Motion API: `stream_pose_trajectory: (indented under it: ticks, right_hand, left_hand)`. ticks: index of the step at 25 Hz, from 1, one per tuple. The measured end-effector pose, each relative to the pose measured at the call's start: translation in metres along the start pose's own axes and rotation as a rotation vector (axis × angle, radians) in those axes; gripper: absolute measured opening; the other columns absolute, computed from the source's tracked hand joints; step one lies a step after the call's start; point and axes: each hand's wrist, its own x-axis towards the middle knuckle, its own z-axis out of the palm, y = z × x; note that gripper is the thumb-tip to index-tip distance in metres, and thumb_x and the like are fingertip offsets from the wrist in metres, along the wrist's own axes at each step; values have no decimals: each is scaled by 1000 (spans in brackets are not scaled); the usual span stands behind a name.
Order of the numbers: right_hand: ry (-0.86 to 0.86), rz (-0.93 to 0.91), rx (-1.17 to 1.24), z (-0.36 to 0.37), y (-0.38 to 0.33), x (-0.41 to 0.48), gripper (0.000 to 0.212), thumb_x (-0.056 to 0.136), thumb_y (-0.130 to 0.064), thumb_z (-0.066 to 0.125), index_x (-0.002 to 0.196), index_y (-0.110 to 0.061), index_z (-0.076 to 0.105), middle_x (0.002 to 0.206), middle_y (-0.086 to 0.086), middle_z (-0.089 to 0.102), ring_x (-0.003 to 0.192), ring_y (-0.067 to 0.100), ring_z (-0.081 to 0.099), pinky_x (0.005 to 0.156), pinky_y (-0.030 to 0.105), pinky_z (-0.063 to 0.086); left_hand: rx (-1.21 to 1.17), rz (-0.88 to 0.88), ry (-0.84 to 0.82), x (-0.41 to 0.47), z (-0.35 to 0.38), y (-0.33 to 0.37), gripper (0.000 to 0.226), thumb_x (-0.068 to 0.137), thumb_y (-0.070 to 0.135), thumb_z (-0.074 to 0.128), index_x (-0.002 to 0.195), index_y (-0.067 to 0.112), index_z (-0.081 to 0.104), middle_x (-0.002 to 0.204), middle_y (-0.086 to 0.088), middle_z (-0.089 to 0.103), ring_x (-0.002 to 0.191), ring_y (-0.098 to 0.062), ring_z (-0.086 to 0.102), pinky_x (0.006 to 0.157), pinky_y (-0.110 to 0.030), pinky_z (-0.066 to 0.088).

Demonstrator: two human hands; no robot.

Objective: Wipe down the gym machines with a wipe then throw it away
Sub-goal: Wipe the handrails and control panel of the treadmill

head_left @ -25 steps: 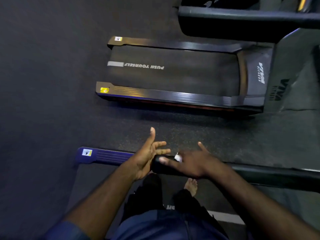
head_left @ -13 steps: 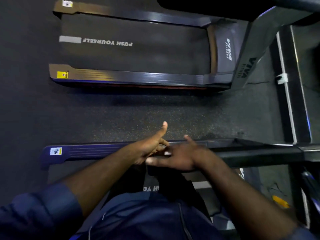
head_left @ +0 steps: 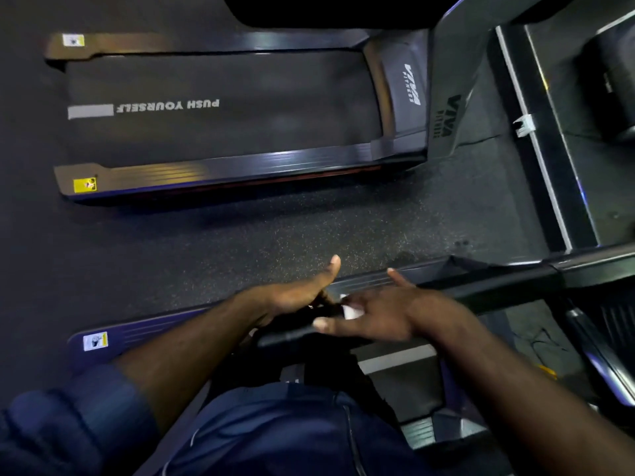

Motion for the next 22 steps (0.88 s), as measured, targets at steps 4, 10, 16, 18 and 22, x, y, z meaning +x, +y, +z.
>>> stream_pose_trajectory:
  ticks: [4,10,16,18,22]
  right_hand:
    - [-36,130,-28,-6,46,8,144,43,-114,-6,159,-40,37,168,-5,33,159,15,17,123,60,-15]
    - [-26,65,-72,-8,126,-19,133,50,-114,8,159,-44,32,169,-8,30,159,16,18,124,60,-14]
    - [-41,-104,27,-10,163,-31,135,50,-113,12,163,-39,27,171,-5,23,160,17,11,124,61,-13]
    - [-32,31,8,-15,190,-34,134,52,-113,9,160,-39,33,171,-2,26,160,21,14,124,62,-12]
    - [-2,144,8,-13,208,-37,133,58,-112,7,157,-30,42,168,4,34,159,24,21,127,57,-5]
  left_hand:
    - [55,-22,-5,22,17,35,128,56,115,17,136,30,69,145,0,65,137,-22,56,123,-54,33]
    - [112,-51,25,49,50,98,129,63,109,9,146,27,61,145,6,63,132,-13,57,121,-47,36]
    - [-21,-8,123,80,75,147,133,60,112,15,149,22,56,127,-1,72,121,-20,63,120,-49,39]
    - [-20,-11,120,85,79,157,127,68,107,12,153,22,51,135,-1,70,128,-19,61,121,-49,37]
    - [69,-21,108,87,101,170,123,70,103,12,155,24,51,151,7,58,138,-15,54,122,-47,35]
